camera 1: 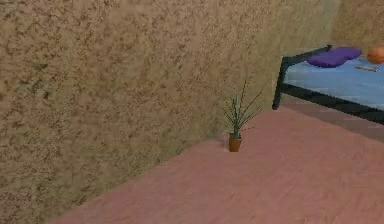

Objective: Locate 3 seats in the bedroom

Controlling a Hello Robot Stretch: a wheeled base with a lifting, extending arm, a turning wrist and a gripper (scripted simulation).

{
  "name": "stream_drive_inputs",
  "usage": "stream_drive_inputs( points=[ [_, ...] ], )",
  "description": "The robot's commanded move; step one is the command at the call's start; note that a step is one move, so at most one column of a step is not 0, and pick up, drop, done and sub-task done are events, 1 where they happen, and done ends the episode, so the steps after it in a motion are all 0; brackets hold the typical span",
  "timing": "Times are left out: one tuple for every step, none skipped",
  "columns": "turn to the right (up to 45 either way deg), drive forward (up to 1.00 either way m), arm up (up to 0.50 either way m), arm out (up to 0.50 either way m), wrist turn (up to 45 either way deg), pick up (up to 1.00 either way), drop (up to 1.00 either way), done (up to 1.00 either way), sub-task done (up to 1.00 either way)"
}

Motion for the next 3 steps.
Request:
stream_drive_inputs(
  points=[
    [45.0,0.0,0.0,0.0,0.0,0.0,0.0,0.0,0.0],
    [0.0,1.0,0.0,0.0,0.0,0.0,0.0,0.0,0.0],
    [6.0,0.0,0.0,0.0,0.0,0.0,0.0,0.0,0.0]
  ],
)
